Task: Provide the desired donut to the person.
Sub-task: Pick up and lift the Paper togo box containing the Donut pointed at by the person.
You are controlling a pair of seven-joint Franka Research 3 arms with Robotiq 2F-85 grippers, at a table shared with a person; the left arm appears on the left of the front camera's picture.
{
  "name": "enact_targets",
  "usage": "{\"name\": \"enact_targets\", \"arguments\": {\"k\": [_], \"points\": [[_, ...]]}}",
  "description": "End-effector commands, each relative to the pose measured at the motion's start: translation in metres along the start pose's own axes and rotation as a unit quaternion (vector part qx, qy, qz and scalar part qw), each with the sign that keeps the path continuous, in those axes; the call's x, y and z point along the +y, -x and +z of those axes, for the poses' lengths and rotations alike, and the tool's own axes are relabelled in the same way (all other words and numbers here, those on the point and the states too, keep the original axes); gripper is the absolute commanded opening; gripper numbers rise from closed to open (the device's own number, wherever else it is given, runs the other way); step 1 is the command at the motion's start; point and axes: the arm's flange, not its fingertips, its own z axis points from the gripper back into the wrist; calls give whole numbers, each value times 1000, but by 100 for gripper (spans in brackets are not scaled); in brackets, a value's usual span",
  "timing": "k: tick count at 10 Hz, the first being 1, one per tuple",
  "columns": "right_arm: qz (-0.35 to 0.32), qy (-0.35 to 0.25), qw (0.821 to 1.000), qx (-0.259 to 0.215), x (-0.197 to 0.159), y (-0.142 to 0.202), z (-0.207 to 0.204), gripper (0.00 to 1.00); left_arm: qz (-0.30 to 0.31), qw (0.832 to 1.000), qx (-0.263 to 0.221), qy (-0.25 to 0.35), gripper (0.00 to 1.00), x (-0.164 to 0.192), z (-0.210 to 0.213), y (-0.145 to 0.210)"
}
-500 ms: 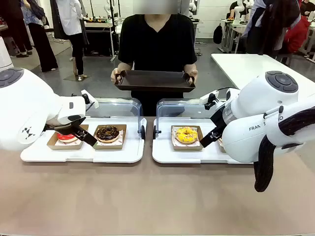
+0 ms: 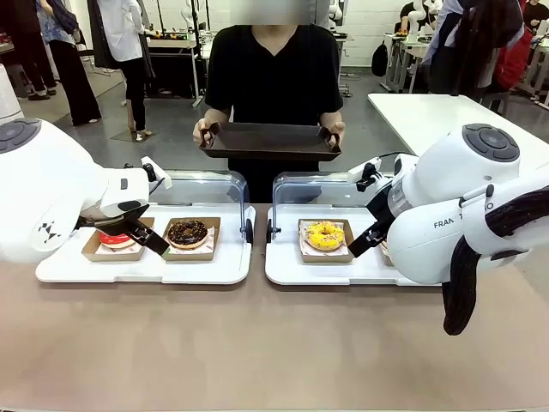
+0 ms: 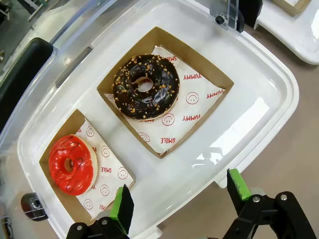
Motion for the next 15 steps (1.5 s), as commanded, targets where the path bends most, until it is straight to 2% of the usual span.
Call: {"name": "enact_targets", "arguments": {"k": [1, 10, 12, 15], "points": [[0, 0, 1000, 0, 0, 0, 0, 100, 0, 1000, 0, 0, 100, 0, 0, 0], [0, 0, 1000, 0, 0, 0, 0, 100, 0, 1000, 0, 0, 100, 0, 0, 0], [8, 2, 1000, 4, -4, -5, 58, 100, -11, 1000, -3, -14, 100, -1, 53, -3], [19, -1, 1000, 13, -4, -23, 144, 100, -34, 999, 7, 8, 100, 5, 126, -20]]}}
